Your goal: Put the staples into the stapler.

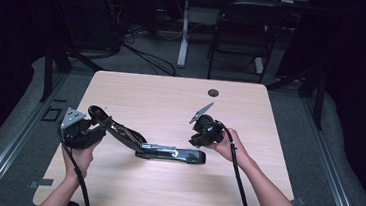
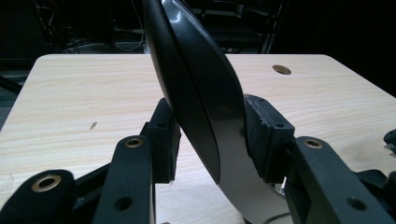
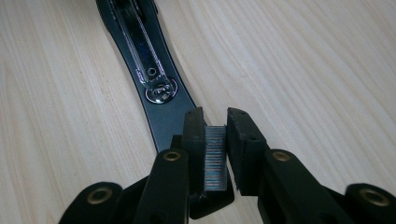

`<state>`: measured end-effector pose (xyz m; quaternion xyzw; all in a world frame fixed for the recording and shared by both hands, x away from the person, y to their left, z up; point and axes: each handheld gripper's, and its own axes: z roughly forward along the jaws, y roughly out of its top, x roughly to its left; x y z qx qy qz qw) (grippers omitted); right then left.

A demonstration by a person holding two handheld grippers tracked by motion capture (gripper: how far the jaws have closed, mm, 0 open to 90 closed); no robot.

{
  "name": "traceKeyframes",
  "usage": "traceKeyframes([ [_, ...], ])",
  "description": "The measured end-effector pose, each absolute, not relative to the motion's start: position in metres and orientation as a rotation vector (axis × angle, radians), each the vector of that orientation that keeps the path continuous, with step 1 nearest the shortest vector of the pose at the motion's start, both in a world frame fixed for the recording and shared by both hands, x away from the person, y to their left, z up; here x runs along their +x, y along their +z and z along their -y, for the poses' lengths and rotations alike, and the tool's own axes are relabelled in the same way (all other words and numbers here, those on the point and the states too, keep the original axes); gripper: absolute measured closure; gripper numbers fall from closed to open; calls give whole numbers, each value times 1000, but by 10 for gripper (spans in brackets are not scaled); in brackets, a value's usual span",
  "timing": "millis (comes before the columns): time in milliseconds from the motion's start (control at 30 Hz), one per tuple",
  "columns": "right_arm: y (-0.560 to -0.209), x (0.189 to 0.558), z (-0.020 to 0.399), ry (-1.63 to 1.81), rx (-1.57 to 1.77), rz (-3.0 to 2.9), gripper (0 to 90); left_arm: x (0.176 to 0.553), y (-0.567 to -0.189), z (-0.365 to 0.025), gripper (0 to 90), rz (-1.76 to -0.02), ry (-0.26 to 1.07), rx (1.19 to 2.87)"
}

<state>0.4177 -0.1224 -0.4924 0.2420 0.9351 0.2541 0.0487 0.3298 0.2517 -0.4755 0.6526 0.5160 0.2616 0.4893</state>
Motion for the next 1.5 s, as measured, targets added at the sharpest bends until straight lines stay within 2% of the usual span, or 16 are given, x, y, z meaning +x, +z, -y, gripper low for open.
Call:
traceKeyframes([
  [867, -482, 420, 85, 827, 550, -2887, 783, 330, -476, -252, 579, -1253, 626, 1587],
  [1500, -490, 424, 61, 876, 394, -2928, 782, 330, -476, -253, 580, -1251, 621, 1586],
])
